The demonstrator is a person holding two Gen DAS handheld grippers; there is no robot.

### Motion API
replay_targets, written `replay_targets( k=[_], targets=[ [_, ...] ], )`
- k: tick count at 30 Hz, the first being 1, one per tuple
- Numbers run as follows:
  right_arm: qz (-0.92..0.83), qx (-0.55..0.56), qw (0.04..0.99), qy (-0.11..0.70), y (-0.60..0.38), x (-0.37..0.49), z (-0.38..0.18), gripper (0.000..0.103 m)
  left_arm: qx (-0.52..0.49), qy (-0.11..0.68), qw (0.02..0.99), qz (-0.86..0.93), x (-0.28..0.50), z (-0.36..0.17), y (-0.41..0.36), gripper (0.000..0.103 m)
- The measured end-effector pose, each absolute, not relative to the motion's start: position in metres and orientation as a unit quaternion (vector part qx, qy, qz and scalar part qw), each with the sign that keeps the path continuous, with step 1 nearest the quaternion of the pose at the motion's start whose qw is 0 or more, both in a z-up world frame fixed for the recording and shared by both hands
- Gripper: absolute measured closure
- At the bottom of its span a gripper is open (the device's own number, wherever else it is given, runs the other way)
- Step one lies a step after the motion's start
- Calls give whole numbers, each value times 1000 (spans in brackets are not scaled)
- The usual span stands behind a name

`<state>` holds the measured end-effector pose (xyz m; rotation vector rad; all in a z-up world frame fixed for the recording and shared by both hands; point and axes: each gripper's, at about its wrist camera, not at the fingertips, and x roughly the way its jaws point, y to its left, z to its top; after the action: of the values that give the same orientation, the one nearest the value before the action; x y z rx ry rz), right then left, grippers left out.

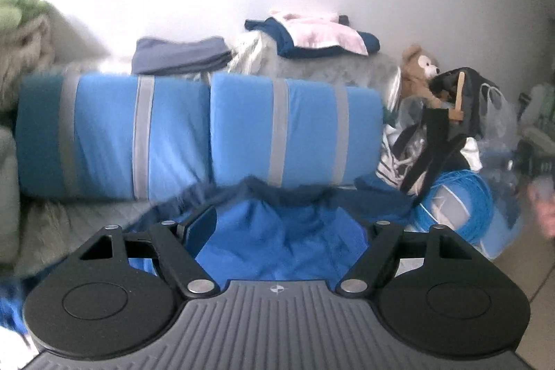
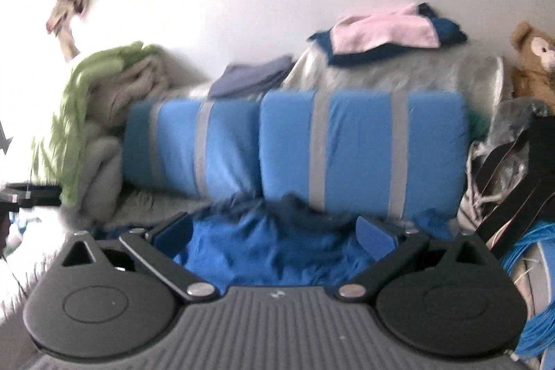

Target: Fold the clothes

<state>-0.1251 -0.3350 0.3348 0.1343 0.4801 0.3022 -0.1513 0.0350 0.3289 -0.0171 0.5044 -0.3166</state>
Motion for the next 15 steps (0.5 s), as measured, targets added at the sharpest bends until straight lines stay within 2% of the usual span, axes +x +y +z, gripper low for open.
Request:
replay_targets(
  k=[3, 7, 10, 15],
  targets=[
    [131, 94, 958, 238, -365, -100, 350, 0, -14, 233, 957, -171, -136, 338, 28, 27],
    [64, 56, 968, 236, -397, -62, 348, 0, -1, 200, 965, -170, -108, 338, 13, 27],
    [20, 7, 967, 252, -417, -29, 325, 0, 10, 174, 970, -168, -87, 337, 2, 27],
    [-17, 57, 948, 313, -455, 21, 268, 0, -5, 170, 973, -154, -39, 315, -8, 27]
  ],
)
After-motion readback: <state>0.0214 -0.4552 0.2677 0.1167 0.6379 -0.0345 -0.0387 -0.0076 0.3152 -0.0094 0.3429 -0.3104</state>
